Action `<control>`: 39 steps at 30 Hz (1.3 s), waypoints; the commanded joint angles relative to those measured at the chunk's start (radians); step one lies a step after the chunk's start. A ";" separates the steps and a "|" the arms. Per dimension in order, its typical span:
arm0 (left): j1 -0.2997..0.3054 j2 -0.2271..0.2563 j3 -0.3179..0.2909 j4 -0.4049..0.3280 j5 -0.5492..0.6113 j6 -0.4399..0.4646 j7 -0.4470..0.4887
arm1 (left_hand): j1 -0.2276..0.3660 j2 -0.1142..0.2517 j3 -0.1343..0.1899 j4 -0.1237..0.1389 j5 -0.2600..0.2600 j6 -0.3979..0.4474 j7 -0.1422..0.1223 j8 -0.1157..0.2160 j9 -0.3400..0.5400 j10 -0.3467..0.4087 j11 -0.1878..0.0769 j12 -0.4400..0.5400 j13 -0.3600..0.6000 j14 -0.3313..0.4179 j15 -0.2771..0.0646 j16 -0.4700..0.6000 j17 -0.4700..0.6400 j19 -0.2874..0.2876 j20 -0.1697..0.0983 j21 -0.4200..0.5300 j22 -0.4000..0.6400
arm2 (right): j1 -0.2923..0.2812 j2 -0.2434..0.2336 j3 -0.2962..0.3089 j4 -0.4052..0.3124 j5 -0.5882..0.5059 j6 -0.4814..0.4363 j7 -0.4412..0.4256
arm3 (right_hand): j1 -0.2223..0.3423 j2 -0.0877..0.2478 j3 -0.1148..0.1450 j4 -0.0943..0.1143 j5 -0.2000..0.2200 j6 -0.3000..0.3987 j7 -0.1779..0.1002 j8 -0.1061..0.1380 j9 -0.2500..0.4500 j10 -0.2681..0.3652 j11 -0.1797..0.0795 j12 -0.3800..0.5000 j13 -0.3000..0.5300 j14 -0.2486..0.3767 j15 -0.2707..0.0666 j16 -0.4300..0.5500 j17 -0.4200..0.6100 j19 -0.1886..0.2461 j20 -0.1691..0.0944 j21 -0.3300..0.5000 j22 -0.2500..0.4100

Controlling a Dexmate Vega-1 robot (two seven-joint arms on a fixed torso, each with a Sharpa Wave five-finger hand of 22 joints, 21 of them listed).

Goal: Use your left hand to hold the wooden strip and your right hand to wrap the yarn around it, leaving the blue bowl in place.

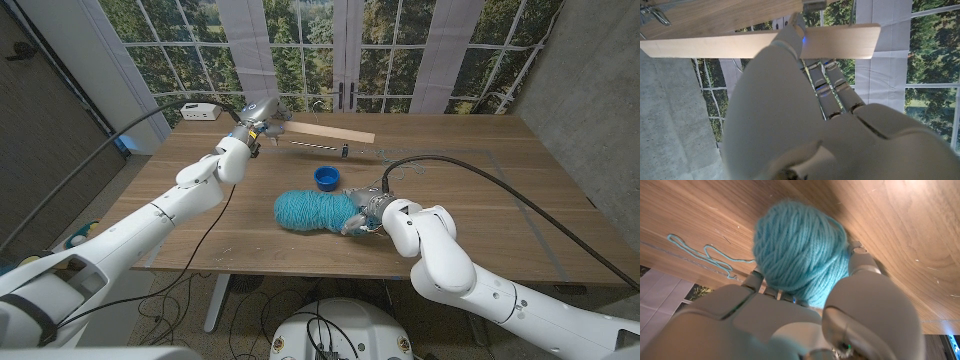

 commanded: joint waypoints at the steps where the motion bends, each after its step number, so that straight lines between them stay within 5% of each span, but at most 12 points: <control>1: -0.013 -0.007 0.009 0.012 0.001 0.004 -0.012 | 0.074 0.084 0.012 0.007 0.011 0.069 0.062 0.002 0.081 -0.005 0.000 -0.002 0.008 0.061 -0.085 0.004 0.006 0.149 -0.219 0.009 0.001 | -0.018 0.079 0.051 0.089 -0.037 0.059 0.088 | 0.031 0.036 0.004 0.000 0.009 0.092 0.002 0.019 0.001 0.117 -0.004 0.031 0.005 0.126 -0.044 0.048 0.007 0.082 -0.023 0.024 0.005; 3: -0.015 -0.010 0.010 0.017 0.001 0.004 -0.010 | 0.074 0.084 0.013 0.007 0.011 0.068 0.061 0.002 0.082 -0.002 0.000 -0.001 0.010 0.061 -0.086 0.003 0.007 0.148 -0.219 0.010 0.001 | -0.018 0.087 0.052 0.104 -0.043 0.067 0.085 | 0.060 0.054 0.005 -0.006 0.010 0.149 0.002 0.029 0.000 0.179 -0.010 0.046 0.006 0.191 -0.067 0.076 0.015 0.134 -0.044 0.039 0.007; 6: -0.022 -0.012 0.013 0.025 -0.003 0.002 -0.017 | 0.074 0.084 0.013 0.007 0.011 0.069 0.062 0.001 0.082 -0.006 -0.001 -0.003 0.013 0.062 -0.085 0.003 0.009 0.147 -0.218 0.012 0.001 | -0.016 0.104 0.053 0.127 -0.060 0.070 0.080 | 0.141 0.112 0.014 -0.015 -0.002 0.374 -0.002 0.083 0.000 0.375 -0.014 0.100 0.009 0.359 -0.115 0.159 0.041 0.218 -0.064 0.066 0.011; 10: -0.028 -0.016 0.016 0.036 -0.002 0.000 -0.015 | 0.073 0.084 0.014 0.008 0.011 0.069 0.063 0.001 0.084 -0.007 -0.001 -0.005 0.017 0.060 -0.084 0.001 0.011 0.147 -0.219 0.014 0.001 | -0.031 0.113 0.077 0.136 -0.032 0.081 0.034 | 0.211 0.185 0.027 -0.009 -0.039 0.572 -0.006 0.122 -0.002 0.563 -0.012 0.158 0.012 0.520 -0.143 0.263 0.093 0.264 -0.091 0.089 0.016; 12: -0.029 -0.018 0.015 0.042 -0.007 -0.006 -0.010 | 0.073 0.084 0.014 0.008 0.010 0.068 0.062 0.001 0.084 -0.006 -0.002 -0.005 0.018 0.060 -0.084 0.001 0.012 0.146 -0.218 0.015 0.000 | -0.040 0.109 0.086 0.134 -0.020 0.093 -0.007 | 0.250 0.225 0.060 0.004 -0.062 0.666 -0.009 0.138 -0.003 0.663 -0.015 0.198 0.023 0.628 -0.164 0.321 0.126 0.286 -0.109 0.105 0.019; 16: -0.030 -0.021 0.016 0.051 -0.005 -0.016 0.009 | 0.073 0.084 0.016 0.007 0.010 0.070 0.064 0.001 0.085 -0.005 -0.002 -0.005 0.021 0.060 -0.086 0.000 0.014 0.145 -0.218 0.017 0.000 | -0.059 0.097 0.098 0.124 -0.028 0.111 -0.093 | 0.337 0.229 0.132 0.023 -0.104 0.793 -0.004 0.147 0.003 0.803 -0.030 0.280 0.058 0.753 -0.197 0.413 0.219 0.317 -0.135 0.141 0.029; 19: -0.029 -0.021 0.012 0.060 -0.010 -0.037 0.026 | 0.072 0.084 0.016 0.008 0.010 0.068 0.062 0.000 0.086 -0.005 -0.001 -0.006 0.024 0.060 -0.085 0.000 0.015 0.144 -0.218 0.018 0.000 | -0.074 0.092 0.111 0.116 -0.035 0.111 -0.139 | 0.362 0.225 0.144 0.031 -0.115 0.815 -0.005 0.138 0.005 0.857 -0.028 0.320 0.079 0.782 -0.203 0.445 0.264 0.320 -0.142 0.156 0.035; 26: -0.026 -0.033 -0.004 0.089 -0.056 -0.090 0.047 | 0.071 0.083 0.018 0.008 0.010 0.072 0.064 -0.001 0.085 -0.002 0.001 -0.007 0.029 0.062 -0.084 -0.001 0.019 0.142 -0.220 0.021 -0.001 | -0.101 0.091 0.140 0.098 -0.051 0.098 -0.189 | 0.372 0.224 0.149 0.036 -0.119 0.823 -0.003 0.132 0.007 0.863 -0.037 0.335 0.092 0.789 -0.202 0.455 0.286 0.320 -0.140 0.164 0.038; 32: -0.001 -0.098 -0.077 0.185 -0.265 -0.250 0.081 | 0.072 0.080 0.020 0.006 0.011 0.070 0.067 -0.004 0.083 0.000 -0.002 -0.010 0.031 0.061 -0.083 -0.004 0.022 0.140 -0.221 0.024 -0.001 | -0.120 0.095 0.162 0.080 -0.091 0.083 -0.213 | 0.375 0.222 0.153 0.044 -0.121 0.827 -0.003 0.125 0.009 0.857 -0.036 0.343 0.103 0.777 -0.198 0.450 0.298 0.310 -0.136 0.167 0.039; 39: 0.008 -0.114 -0.121 0.230 -0.442 -0.329 -0.003 | 0.072 0.080 0.021 0.006 0.012 0.067 0.071 -0.004 0.090 -0.002 0.003 -0.014 0.038 0.071 -0.077 -0.003 0.025 0.149 -0.219 0.037 0.001 | -0.133 0.101 0.181 0.075 -0.117 0.094 -0.232 | 0.375 0.220 0.154 0.053 -0.124 0.830 -0.005 0.118 0.010 0.855 -0.039 0.352 0.112 0.773 -0.199 0.449 0.311 0.303 -0.137 0.170 0.039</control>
